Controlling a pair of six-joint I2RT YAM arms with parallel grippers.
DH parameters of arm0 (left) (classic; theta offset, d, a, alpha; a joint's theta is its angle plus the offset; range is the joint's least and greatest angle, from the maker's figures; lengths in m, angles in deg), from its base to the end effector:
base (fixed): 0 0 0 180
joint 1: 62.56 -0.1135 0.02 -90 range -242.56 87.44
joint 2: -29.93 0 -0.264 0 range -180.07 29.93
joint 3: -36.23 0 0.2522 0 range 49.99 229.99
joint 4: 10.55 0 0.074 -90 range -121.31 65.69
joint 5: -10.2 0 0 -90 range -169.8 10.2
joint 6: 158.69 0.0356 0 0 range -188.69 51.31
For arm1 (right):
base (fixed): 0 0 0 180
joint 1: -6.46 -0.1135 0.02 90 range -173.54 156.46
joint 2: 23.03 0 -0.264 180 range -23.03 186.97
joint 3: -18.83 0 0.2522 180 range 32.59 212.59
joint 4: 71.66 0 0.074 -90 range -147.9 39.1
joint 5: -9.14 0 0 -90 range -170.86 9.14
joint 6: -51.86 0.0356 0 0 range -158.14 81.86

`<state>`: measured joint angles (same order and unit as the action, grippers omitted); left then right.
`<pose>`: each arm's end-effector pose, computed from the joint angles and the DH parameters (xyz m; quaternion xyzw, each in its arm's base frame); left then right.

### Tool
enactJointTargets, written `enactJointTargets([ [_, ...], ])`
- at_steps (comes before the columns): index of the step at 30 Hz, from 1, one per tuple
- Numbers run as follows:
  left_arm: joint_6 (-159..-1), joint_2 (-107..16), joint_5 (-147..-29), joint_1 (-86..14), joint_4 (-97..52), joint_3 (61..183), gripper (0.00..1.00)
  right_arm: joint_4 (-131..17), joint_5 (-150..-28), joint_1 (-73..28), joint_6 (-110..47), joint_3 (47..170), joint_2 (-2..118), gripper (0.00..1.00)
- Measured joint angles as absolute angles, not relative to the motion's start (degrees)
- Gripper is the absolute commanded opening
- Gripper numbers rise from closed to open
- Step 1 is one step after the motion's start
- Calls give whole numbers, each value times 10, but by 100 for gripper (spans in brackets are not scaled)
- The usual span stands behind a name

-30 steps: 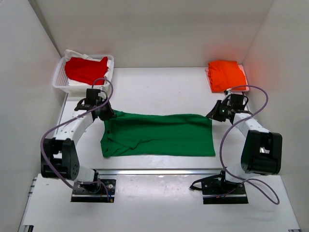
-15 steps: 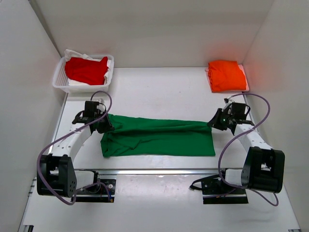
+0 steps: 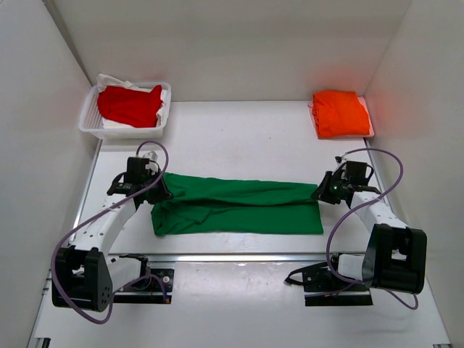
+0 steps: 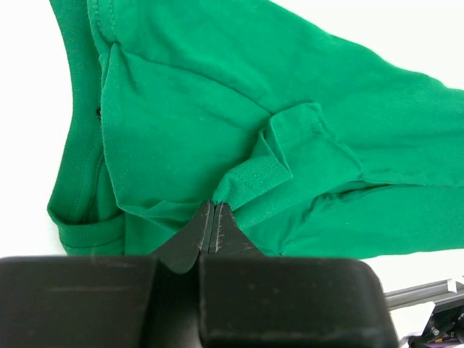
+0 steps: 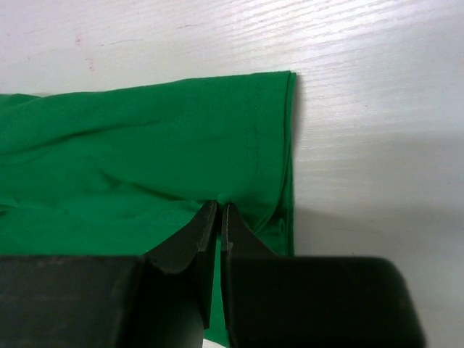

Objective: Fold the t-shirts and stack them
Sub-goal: Fold the other side of the tshirt into a rectangle

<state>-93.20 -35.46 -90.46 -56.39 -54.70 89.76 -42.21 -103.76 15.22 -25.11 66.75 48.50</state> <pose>0.2158 -0.0300 0.2113 -0.1249 0.9444 -0.1627 0.2572 0.2310 -0.0216 0.1775 0.1139 0.9247 0.1997 0.3033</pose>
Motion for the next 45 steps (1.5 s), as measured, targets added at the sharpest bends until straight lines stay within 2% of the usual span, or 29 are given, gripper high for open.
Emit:
enactJointTargets([
  [17, -934, -313, -917, -551, -556, 860, 0, -403, -998, 164, -248, 663, 443, 0],
  [30, -936, -308, -919, -550, -557, 860, 0, -398, -996, 166, -255, 709, 473, 1],
  [34, -936, -301, -925, -550, -561, 860, 23, -369, -992, 167, -252, 693, 460, 28],
  [37, -941, -289, -927, -551, -571, 860, 33, -333, -982, 167, -250, 692, 447, 43],
  [45, -952, -241, -909, -553, -585, 895, 37, -288, -957, 145, -249, 716, 388, 42],
])
